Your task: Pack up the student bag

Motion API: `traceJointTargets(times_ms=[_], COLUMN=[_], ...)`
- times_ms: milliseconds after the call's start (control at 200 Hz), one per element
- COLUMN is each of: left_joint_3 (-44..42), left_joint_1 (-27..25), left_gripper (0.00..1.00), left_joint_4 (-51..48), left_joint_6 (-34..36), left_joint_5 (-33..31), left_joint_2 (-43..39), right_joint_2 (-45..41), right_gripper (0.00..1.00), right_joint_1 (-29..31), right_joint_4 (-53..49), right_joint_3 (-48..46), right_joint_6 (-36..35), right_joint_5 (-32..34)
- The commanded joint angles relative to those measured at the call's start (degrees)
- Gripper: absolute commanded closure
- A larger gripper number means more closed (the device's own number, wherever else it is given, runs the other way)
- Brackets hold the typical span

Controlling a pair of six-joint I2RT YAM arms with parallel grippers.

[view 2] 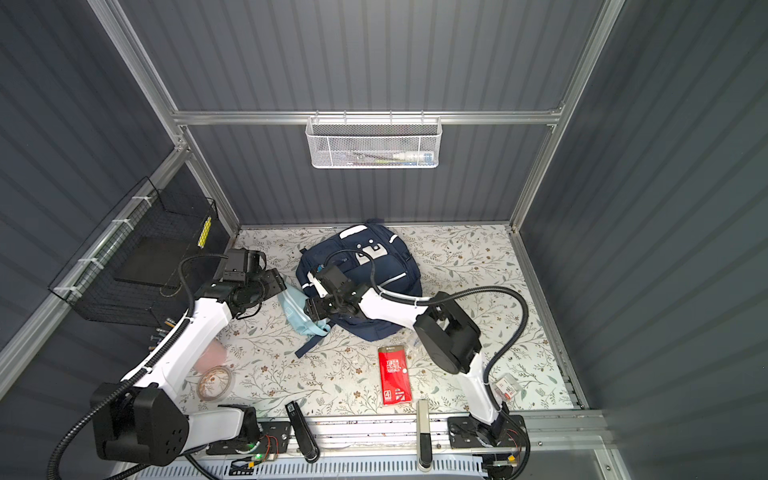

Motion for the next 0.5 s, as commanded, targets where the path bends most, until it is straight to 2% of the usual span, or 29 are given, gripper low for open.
traceJointTargets(times_ms=[0,65,155,195,245,295,400,495], left_joint_3=[-3.67,-4.59,-4.27,-4.06,-3.52,-2.78,-0.96,0.69], left_joint_1=[-0.13,-0.13,-0.13,-0.13,-0.13,-0.13,-0.21,-1.18], left_gripper=[0.28,0.28,0.28,0.28,0.28,0.28,0.29,0.29], left_joint_4=[-0.07,0.69,0.11,0.04,-0.03,-0.20,0.55,2.33], left_joint_6=[1.41,1.32,2.27,2.64,3.07,3.82,8.12,11.04], left_joint_5=[3.22,4.01,3.09,2.62,2.25,2.13,5.19,7.10], left_joint_2=[-1.58,-1.57,-1.08,-0.91,-0.84,-0.63,-0.67,-0.99], right_joint_2=[4.81,7.37,10.10,11.03,10.67,8.24,-1.19,-11.86], right_gripper=[0.34,0.35,0.42,0.54,0.79,0.91,0.97,1.00], right_joint_1=[-0.02,0.04,0.22,0.14,0.05,0.10,0.32,-0.13], right_joint_4=[-9.24,-10.96,-11.62,-11.71,-11.19,-9.21,-4.71,-3.17], right_joint_3=[6.39,9.78,12.77,14.30,13.87,11.87,4.60,-3.34], right_joint_6=[-3.02,-3.40,-3.25,-3.14,-2.59,-2.61,-1.78,-0.36], right_joint_5=[2.83,1.80,0.95,0.09,-1.32,-3.35,-5.91,-2.36])
